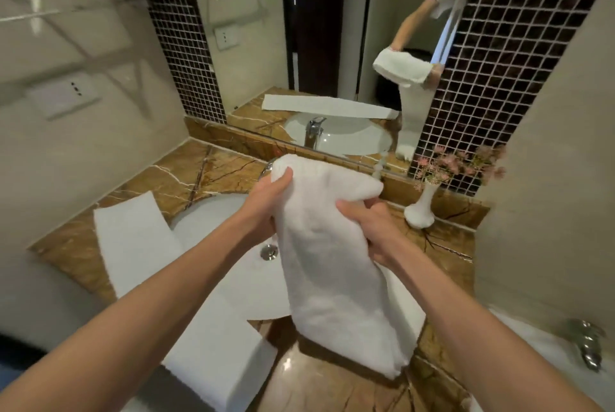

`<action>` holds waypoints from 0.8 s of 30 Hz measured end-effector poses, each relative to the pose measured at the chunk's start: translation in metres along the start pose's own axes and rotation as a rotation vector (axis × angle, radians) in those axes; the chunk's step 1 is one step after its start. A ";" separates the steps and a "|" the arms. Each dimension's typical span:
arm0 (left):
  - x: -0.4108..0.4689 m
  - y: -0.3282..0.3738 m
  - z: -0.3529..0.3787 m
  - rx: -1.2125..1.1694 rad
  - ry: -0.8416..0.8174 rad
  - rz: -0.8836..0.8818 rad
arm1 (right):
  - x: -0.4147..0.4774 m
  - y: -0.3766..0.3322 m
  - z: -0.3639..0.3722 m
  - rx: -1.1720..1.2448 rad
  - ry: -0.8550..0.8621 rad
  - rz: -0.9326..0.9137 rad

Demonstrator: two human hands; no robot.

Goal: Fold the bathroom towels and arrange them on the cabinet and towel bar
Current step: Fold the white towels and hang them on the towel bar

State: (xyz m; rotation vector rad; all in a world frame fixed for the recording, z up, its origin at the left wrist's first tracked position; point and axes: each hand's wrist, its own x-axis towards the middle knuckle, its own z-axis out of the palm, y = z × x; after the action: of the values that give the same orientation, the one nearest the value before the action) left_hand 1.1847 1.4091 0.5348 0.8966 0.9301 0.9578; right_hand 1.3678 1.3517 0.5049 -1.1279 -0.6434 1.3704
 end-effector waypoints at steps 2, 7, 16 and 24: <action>-0.012 0.019 -0.018 0.005 0.024 0.083 | 0.005 -0.012 0.029 -0.040 -0.088 -0.058; -0.049 0.072 -0.060 0.004 0.126 0.281 | 0.003 -0.052 0.103 -0.143 -0.310 -0.131; -0.128 0.158 -0.074 -0.018 0.135 0.523 | -0.037 -0.140 0.201 -0.389 -0.410 -0.457; -0.180 0.246 -0.055 -0.071 -0.007 0.618 | -0.099 -0.209 0.241 -0.438 -0.437 -0.651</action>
State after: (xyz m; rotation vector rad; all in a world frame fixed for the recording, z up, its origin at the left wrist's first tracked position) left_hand 1.0184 1.3291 0.7830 1.1534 0.6098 1.4991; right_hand 1.2258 1.3493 0.8070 -0.8258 -1.5350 0.9190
